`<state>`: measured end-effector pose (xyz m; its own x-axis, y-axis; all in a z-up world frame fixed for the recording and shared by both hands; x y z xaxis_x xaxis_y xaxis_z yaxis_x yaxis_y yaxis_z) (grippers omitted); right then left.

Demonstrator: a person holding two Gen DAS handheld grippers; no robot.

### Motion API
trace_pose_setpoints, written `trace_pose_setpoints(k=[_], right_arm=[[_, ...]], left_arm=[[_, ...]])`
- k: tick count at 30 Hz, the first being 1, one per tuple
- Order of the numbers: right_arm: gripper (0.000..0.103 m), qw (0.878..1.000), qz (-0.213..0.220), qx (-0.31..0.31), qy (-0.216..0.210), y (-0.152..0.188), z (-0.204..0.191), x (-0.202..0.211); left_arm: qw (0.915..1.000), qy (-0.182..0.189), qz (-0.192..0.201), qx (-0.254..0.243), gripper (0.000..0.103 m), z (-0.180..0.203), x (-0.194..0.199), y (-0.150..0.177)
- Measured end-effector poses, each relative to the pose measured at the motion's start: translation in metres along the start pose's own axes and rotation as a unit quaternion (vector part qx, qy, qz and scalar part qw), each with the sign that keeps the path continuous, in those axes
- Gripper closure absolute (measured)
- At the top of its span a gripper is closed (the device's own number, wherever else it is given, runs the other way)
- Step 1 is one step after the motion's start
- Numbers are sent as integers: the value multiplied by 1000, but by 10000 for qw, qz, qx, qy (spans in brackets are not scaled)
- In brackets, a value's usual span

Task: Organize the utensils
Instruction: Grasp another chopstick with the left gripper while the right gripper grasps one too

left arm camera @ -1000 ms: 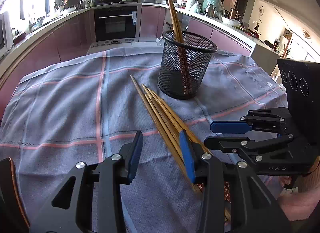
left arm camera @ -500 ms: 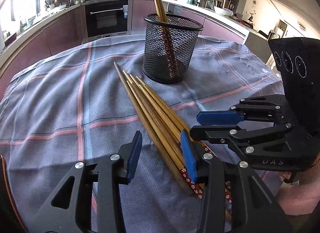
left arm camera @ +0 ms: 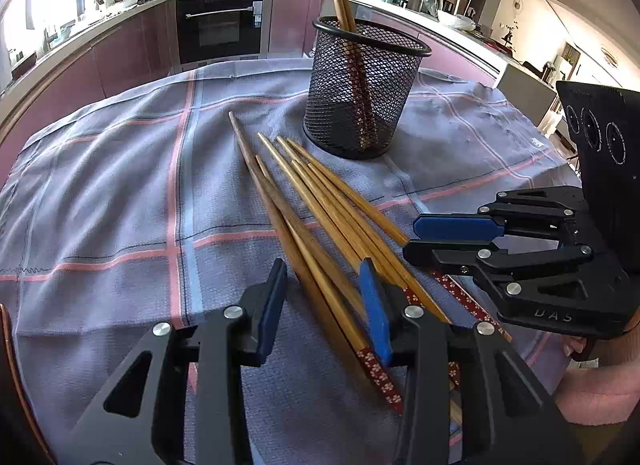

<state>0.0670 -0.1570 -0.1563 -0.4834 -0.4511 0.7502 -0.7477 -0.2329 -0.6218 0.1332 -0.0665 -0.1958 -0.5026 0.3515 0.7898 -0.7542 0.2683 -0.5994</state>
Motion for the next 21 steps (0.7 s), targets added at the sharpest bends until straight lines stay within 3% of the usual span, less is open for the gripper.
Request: trace_pose_setpoints(k=[5,14,21], right_arm=[[86,10000,-3,15,36,-1,-1,-2],[86,9998,-27,116,135,-5,-1,-4],[86,9997,-61,166,171,-8,-3,-8]], left_arm=[[9995,227,-12,238,70,-9,3,2],[9993,177,-14,319,71,-17,2,2],[9979,310,-81,561,84,-21,-2,0]])
Point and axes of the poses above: each gripper's, at about its wrist camera, not at the fingertips, and x roughly against the way its jaws point, z to its right, y to its underside, the point moved 9 cm from there along -x, roughly the way its jaws point, and after that the axes turned 1 degree about -y, right-handed, at the moved point
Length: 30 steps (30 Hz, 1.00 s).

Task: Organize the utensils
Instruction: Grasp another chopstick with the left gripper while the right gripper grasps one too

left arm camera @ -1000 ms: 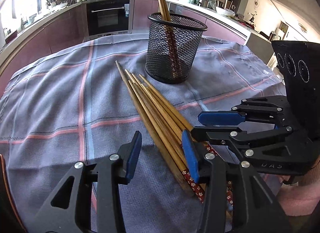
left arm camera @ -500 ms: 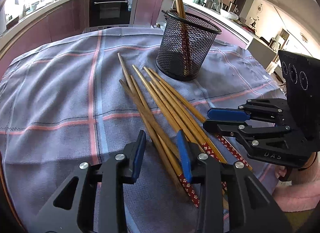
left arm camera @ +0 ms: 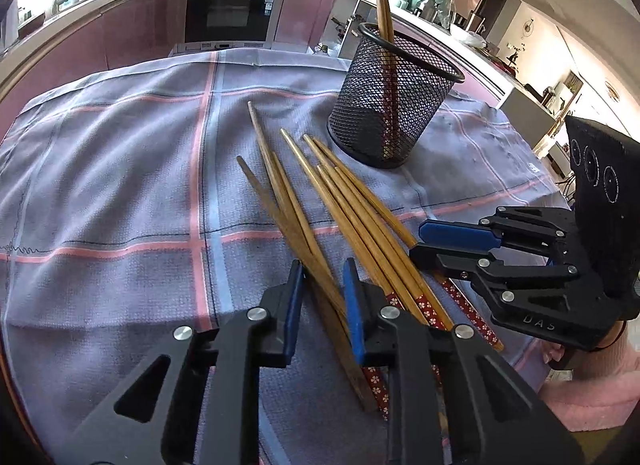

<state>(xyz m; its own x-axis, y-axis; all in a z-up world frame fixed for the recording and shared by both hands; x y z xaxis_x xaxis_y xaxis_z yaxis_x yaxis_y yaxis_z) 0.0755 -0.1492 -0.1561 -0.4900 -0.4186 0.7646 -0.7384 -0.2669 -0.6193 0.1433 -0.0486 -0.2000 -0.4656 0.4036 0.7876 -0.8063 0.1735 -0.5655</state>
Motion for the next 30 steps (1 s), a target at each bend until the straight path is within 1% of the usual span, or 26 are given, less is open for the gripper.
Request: trace_pose_setpoints(k=[4,6,8,13,15,18,20,21,23,25,30], right_arm=[[86,10000,-15,20,15,-3,0,-3],[87,10000,-34,37,38,-5,0,-4],[90,9999,-68,81,109,-7,0,-5],[92,9996,-95,119,234,-13,1,-10],[91,9995,-92,162,267,-16,0,-13],[90,9992,-97,220,313,-20,0,-16],[90,9993,-92,228,297,-23,-1,-19],[91,9994,-91,200,271,-23,0,-19],[95,9996,-85,126,222,-25,2,-19],[97,9999,-43,13,158,-25,3,-18],[98,9998,140,-108,23,-27,5,-6]], left_arm=[[9999,38,7,126,87,-2,0,1],[9999,35,20,157,93,-2,1,2],[9998,72,20,193,95,-2,2,1],[9999,25,1,150,95,-4,0,2],[9999,-56,1,97,89,-4,0,2],[10000,-72,-9,68,85,-6,-2,2],[10000,-60,-7,63,87,-5,-2,2],[10000,-30,-9,71,91,-5,-3,2],[10000,12,-3,69,95,-4,-2,3],[10000,-39,17,65,95,-3,-1,2],[9998,27,126,172,95,-5,7,1]])
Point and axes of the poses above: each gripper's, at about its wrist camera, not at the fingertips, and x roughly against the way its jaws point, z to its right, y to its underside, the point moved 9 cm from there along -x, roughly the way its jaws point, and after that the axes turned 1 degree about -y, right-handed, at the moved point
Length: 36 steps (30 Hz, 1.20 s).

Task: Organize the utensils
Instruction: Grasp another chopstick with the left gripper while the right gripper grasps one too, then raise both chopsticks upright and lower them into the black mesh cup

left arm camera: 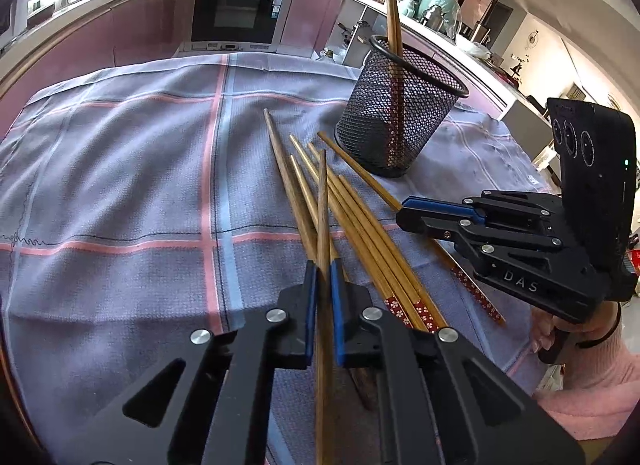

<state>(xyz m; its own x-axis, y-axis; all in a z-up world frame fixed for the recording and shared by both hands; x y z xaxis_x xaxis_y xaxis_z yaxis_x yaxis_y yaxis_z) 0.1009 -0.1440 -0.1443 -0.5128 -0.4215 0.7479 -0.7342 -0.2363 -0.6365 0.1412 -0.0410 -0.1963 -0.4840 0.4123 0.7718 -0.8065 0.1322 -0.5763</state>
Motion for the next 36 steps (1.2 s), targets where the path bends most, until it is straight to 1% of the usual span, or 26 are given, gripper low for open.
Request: trace_pose_setpoints(k=[3,5,7,13,16,21,30,36], right_arm=[[98,9997,143,-72,-192,-3,-1,11],[98,9987,250,-147,-409,-3,-1,21],[98,9975,389,-155,-576,-6,-3,33],[98,9932,792,-164,-832,-17,-7,64],[98,9919,934,-181,-846,-21,-4,75],[98,9899,1118,-172,-855,-27,-6,87],[98,9860,1441,-149,-825,-37,-2,107],[98,9826,1691,-128,-757,-49,2,121]], left_arm=[[9999,84,127,36,95,0,12,-4],[9997,137,216,57,95,-1,21,-6],[9990,293,332,83,95,1,33,-12],[9953,603,756,-33,95,12,71,-28],[9933,718,897,-82,95,18,86,-34],[9909,784,1086,-149,95,26,105,-41],[9869,919,1310,-182,95,35,127,-49],[9829,1001,1531,-223,95,41,139,-64]])
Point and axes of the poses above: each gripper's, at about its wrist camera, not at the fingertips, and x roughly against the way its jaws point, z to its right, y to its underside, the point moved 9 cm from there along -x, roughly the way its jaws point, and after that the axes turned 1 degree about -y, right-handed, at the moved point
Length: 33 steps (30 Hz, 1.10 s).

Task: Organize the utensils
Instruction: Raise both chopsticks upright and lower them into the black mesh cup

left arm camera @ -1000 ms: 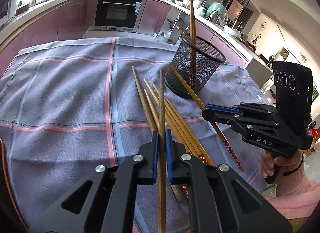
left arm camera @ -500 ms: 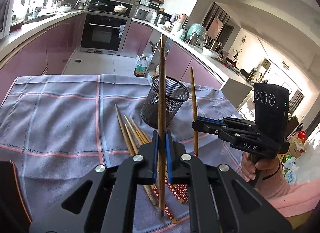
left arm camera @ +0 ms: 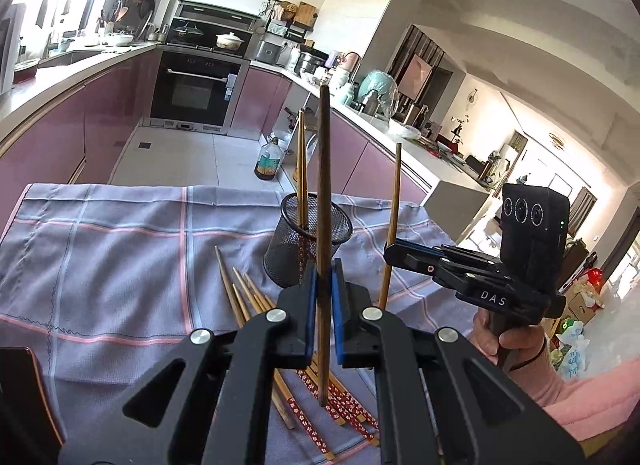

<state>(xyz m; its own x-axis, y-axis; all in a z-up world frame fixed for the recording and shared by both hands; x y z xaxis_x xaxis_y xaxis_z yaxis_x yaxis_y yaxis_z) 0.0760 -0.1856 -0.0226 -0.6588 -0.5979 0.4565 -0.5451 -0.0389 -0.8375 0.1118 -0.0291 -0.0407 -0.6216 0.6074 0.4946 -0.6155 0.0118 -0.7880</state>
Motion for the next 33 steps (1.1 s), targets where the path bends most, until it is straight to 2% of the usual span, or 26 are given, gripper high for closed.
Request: trace_pose_setpoints(k=[10,17,24,33], right_arm=[[98,9987,447,143,190,-40,7,13],[98,9967,713,208,321,-69,14,12],[98,9938,983,242,455,-95,23,11],[98,9905,1145,269,711,-111,38,-1]], left_arm=[[9989,81,353,-281,95,23,-6,-51],[9974,5,582,-425,95,33,-13,-92],[9951,-146,829,-511,95,38,-18,-127],[9931,-415,902,-632,95,44,-40,-148]])
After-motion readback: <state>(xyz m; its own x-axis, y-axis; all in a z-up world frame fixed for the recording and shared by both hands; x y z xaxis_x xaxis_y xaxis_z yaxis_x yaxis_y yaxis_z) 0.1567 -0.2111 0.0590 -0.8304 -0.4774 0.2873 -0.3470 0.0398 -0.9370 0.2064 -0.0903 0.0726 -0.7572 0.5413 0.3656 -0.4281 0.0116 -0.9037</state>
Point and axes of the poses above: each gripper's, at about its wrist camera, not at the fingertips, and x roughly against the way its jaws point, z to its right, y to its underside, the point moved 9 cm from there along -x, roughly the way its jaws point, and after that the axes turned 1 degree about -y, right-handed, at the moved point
